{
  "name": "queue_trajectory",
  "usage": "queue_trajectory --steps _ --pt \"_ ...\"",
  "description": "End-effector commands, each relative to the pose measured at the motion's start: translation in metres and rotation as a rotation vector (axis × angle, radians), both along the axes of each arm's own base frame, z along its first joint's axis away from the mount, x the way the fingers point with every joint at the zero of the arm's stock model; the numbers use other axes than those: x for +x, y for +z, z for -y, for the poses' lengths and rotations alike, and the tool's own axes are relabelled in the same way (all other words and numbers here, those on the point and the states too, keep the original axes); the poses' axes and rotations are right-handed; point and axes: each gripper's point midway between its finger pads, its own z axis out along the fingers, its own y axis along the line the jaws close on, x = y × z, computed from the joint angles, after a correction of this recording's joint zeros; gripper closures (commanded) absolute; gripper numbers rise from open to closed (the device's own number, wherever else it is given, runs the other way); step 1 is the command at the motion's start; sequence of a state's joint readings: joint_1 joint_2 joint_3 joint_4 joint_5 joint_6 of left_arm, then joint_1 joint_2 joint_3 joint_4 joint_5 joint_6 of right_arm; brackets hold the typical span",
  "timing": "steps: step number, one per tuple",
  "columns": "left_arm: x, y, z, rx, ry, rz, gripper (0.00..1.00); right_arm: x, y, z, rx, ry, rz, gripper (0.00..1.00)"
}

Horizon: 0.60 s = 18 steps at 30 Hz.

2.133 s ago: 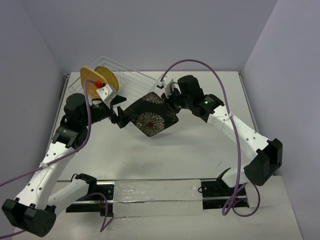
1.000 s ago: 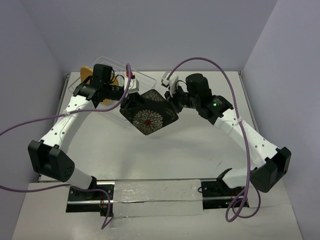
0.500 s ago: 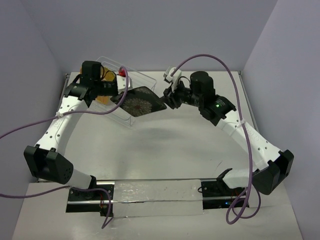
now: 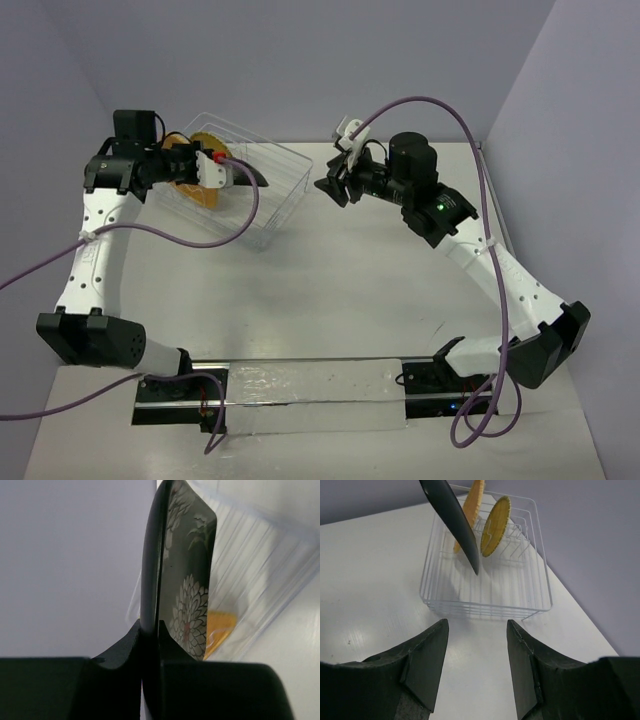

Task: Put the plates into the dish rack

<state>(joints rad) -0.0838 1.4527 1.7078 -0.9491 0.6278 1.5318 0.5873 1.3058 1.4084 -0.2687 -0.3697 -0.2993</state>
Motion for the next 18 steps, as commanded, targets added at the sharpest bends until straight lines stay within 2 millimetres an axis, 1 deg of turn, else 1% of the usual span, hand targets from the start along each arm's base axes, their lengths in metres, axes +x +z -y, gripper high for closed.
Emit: queue_trajectory --steps 1,4,7,12,13,15,18 --pt "0.01 0.045 -0.041 0.204 -0.105 0.186 1.0 0.021 0.025 0.009 0.056 -0.071 0.046 0.43" --pt "0.013 0.039 -0.052 0.255 -0.198 0.184 1.0 0.029 0.023 0.011 0.059 -0.105 0.033 0.44" --pt "0.023 0.028 -0.063 0.299 -0.215 0.202 1.0 0.036 0.022 0.014 0.069 -0.146 0.022 0.43" --pt "0.028 0.027 -0.075 0.38 -0.242 0.239 1.0 0.045 0.025 0.016 0.097 -0.195 0.007 0.43" --pt "0.033 0.021 -0.081 0.396 -0.237 0.223 1.0 0.047 0.025 0.016 0.109 -0.207 0.0 0.44" --pt "0.041 0.017 -0.088 0.431 -0.232 0.237 1.0 0.051 0.025 0.015 0.127 -0.218 -0.005 0.44" --pt "0.047 0.011 -0.097 0.456 -0.234 0.239 1.0 0.057 0.026 0.014 0.157 -0.243 -0.017 0.44"
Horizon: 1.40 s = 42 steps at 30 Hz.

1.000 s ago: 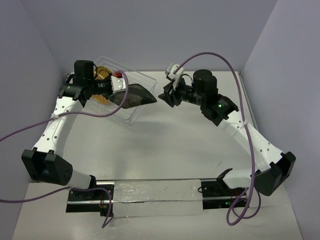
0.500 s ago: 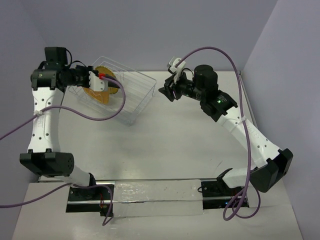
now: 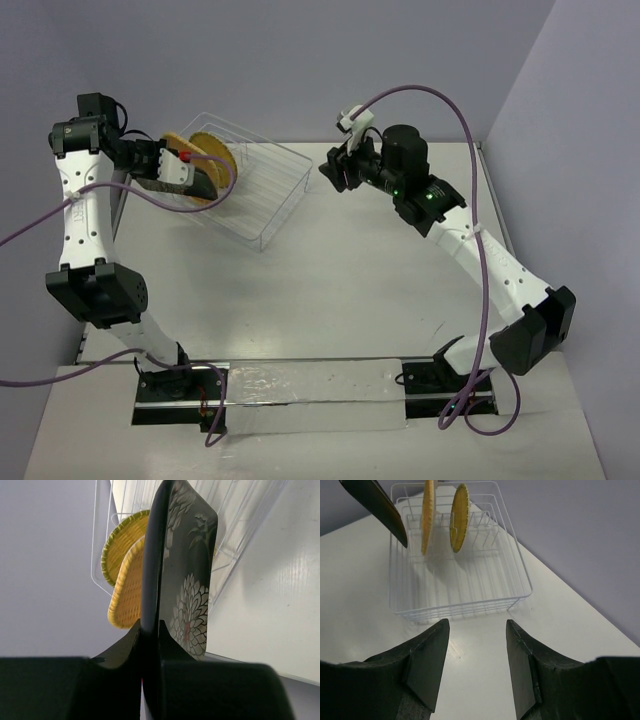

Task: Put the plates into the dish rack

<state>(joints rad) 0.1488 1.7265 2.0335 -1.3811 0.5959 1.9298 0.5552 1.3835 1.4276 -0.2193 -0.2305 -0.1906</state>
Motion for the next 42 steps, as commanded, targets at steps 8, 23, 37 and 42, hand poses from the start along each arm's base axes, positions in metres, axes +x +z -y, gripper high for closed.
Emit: queue_trajectory --steps 8,23,37,42 --pt "0.046 0.04 -0.009 0.284 -0.395 0.432 1.0 0.032 0.034 0.001 0.14 -0.13 0.046 0.44" --pt "0.083 0.065 -0.005 0.336 -0.446 0.603 1.0 0.07 0.021 -0.014 0.156 -0.187 0.0 0.44" --pt "0.11 0.009 0.027 0.451 -0.504 0.494 1.0 0.099 0.008 -0.024 0.153 -0.229 -0.022 0.44" --pt "0.111 0.004 0.029 0.45 -0.516 0.45 1.0 0.105 0.007 -0.025 0.161 -0.248 -0.027 0.44"
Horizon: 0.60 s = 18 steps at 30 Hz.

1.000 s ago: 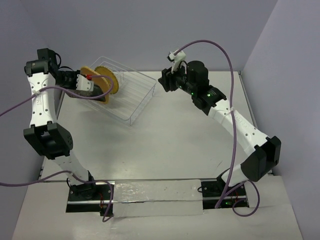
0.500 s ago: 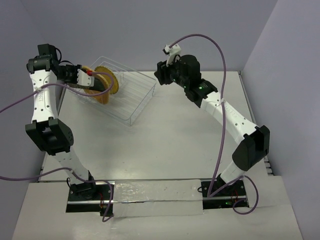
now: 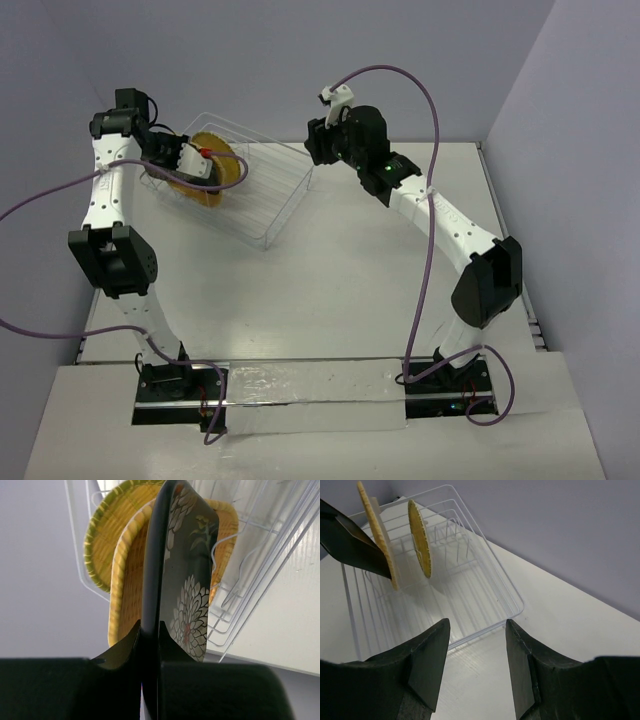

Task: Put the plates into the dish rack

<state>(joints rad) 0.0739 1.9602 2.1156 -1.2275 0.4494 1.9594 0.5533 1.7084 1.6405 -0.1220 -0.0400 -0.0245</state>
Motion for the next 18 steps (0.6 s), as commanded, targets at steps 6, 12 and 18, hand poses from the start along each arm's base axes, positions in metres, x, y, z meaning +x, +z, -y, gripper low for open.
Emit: queue_trajectory --steps 6,12,18 --pt "0.034 0.062 0.034 0.289 -0.528 0.427 1.0 0.02 0.038 -0.003 0.069 -0.045 0.08 0.44" --pt "0.045 0.057 0.034 0.277 -0.53 0.451 1.0 0.027 0.038 -0.008 0.077 -0.041 0.079 0.44" --pt "0.038 0.114 0.038 0.153 -0.561 0.635 1.0 0.031 0.04 -0.012 0.115 -0.05 0.062 0.44"
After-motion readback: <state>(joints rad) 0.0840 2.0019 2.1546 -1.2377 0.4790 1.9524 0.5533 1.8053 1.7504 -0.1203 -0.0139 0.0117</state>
